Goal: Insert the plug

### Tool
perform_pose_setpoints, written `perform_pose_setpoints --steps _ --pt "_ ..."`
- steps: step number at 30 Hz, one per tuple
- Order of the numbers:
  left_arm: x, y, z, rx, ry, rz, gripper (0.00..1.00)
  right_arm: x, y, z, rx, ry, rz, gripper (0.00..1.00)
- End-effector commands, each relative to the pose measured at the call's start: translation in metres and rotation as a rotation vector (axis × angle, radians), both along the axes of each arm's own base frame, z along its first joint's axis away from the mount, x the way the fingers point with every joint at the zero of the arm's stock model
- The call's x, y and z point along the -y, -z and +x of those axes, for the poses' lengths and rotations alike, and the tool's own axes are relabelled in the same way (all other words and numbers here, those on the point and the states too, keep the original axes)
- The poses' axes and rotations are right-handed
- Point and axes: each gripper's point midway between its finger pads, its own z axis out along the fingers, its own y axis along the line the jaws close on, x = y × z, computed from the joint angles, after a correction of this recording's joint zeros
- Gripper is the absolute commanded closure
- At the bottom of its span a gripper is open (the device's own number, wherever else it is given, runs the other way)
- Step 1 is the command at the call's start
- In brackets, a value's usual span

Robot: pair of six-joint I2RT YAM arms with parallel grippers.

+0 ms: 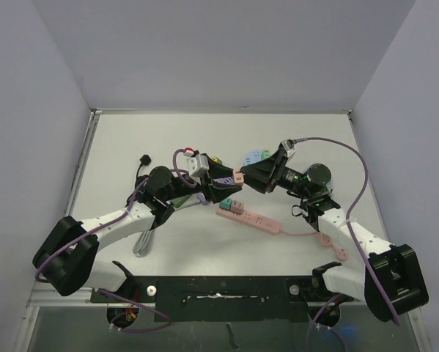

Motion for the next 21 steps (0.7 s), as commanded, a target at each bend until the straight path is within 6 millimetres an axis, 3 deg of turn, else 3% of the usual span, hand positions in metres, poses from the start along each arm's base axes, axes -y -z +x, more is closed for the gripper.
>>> perform_pose_setpoints --steps 1,3,6,9,11,13,18,21 --pt "0.006 -0.033 -0.031 0.138 0.132 -0.078 0.51 -0.006 -0.013 0.003 0.052 0.003 0.011 0.49" --pt "0.007 -0.032 -0.031 0.136 0.140 -0.074 0.52 -0.006 -0.013 0.003 0.050 0.002 0.009 0.49" --pt "0.008 -0.030 -0.029 0.133 0.134 -0.066 0.70 -0.007 -0.010 0.002 0.045 -0.002 -0.007 0.46" --pt "0.007 -0.026 -0.020 0.113 0.085 -0.049 0.81 -0.006 -0.002 0.004 0.048 0.010 -0.062 0.33" --pt "0.007 -0.019 -0.010 0.095 0.034 -0.013 0.84 -0.002 0.017 0.012 0.055 0.058 -0.177 0.19" --pt "0.004 -0.010 0.000 0.062 -0.024 0.030 0.86 0.009 0.034 0.022 0.066 0.126 -0.317 0.12" --pt "-0.008 0.025 0.025 -0.081 -0.186 0.191 0.87 0.039 0.049 0.043 0.167 0.241 -0.614 0.09" --pt "-0.016 0.041 0.036 -0.134 -0.261 0.290 0.87 0.040 0.053 0.041 0.228 0.195 -0.726 0.11"
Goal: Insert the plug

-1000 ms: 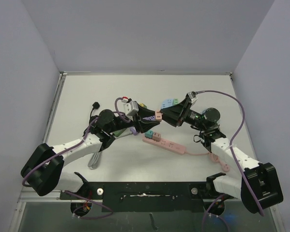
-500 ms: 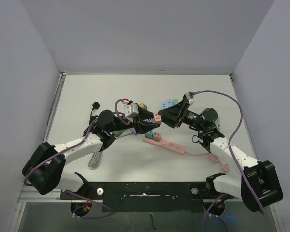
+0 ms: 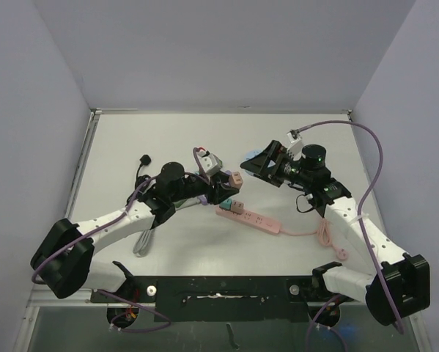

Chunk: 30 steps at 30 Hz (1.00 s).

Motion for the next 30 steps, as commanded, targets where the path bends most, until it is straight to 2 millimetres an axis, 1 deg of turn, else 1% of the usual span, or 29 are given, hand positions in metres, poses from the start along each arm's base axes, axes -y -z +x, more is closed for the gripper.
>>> perform_pose_setpoints --steps 1,3,6,8,10,14,17,24,27,30 --pt "-0.015 -0.006 0.026 -0.010 -0.163 0.131 0.87 0.016 0.005 0.002 0.121 -0.023 -0.282 0.12" --pt "-0.018 0.001 0.033 -0.031 -0.192 0.200 0.87 0.012 0.008 0.000 0.128 -0.054 -0.340 0.13" --pt "-0.017 0.008 0.037 -0.059 -0.198 0.257 0.87 0.001 0.010 -0.002 0.129 -0.100 -0.357 0.17" --pt "-0.014 0.009 0.036 -0.068 -0.187 0.265 0.87 -0.005 0.012 -0.002 0.121 -0.117 -0.361 0.20" --pt "-0.010 0.009 0.031 -0.067 -0.153 0.262 0.87 -0.010 0.017 0.000 0.105 -0.130 -0.363 0.24" --pt "-0.007 0.010 0.024 -0.061 -0.122 0.261 0.87 -0.019 0.020 0.002 0.094 -0.152 -0.346 0.30" --pt "-0.006 0.011 0.021 -0.057 -0.103 0.264 0.87 -0.024 0.019 0.004 0.093 -0.159 -0.329 0.31" --pt "-0.004 0.013 0.015 -0.043 -0.063 0.267 0.87 -0.033 0.013 0.002 0.097 -0.172 -0.256 0.32" --pt "-0.004 0.013 0.014 -0.042 -0.063 0.268 0.87 -0.035 0.017 0.001 0.082 -0.181 -0.260 0.34" --pt "-0.004 0.011 0.015 -0.043 -0.069 0.261 0.86 -0.035 0.022 -0.002 0.065 -0.200 -0.272 0.40"
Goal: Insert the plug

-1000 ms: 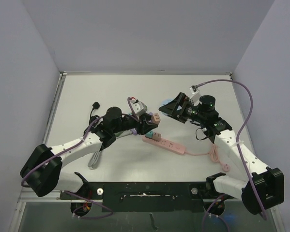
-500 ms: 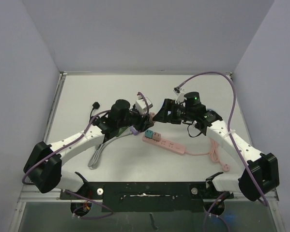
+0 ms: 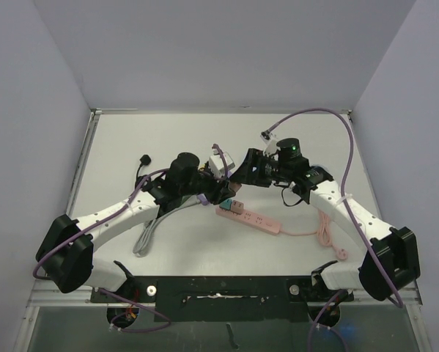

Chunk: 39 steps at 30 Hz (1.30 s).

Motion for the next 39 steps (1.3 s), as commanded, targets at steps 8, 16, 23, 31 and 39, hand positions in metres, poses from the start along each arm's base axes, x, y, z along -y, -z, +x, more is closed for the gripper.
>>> perform_pose_setpoints --steps 8,16,23,31,39 --pt "0.004 -0.036 0.008 0.061 -0.033 -0.072 0.86 -0.014 -0.014 -0.005 0.003 -0.103 0.032 0.50" --pt "-0.002 -0.043 0.014 0.030 -0.120 -0.093 0.81 -0.019 -0.015 -0.007 -0.003 -0.153 0.038 0.75" --pt "-0.024 -0.037 0.018 -0.010 -0.256 -0.069 0.34 0.002 -0.021 0.011 0.130 -0.074 -0.048 0.79" --pt "-0.057 -0.044 0.000 -0.085 -0.368 -0.154 0.30 0.053 0.005 0.008 0.357 -0.139 -0.348 0.78" --pt "-0.082 -0.042 -0.013 -0.272 -0.442 -0.272 0.29 0.075 0.041 -0.015 0.375 -0.390 -0.487 0.78"
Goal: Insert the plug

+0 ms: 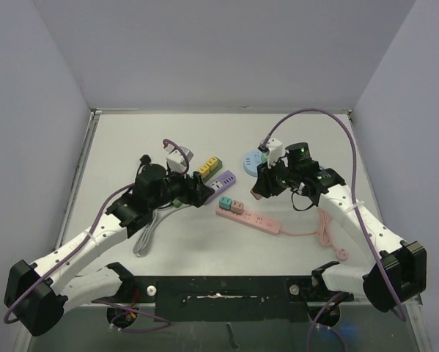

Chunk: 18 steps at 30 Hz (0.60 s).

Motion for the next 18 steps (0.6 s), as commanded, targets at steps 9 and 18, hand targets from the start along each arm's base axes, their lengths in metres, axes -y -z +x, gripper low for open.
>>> perform_pose_setpoints --steps 9,18 --pt "-0.037 0.044 -0.006 -0.648 -0.348 -0.257 0.30 0.017 0.067 -0.024 -0.071 -0.307 -0.151 0.79" --pt "-0.044 0.077 -0.027 -0.829 -0.353 -0.275 0.32 0.005 0.077 -0.010 0.042 -0.323 -0.147 0.79"
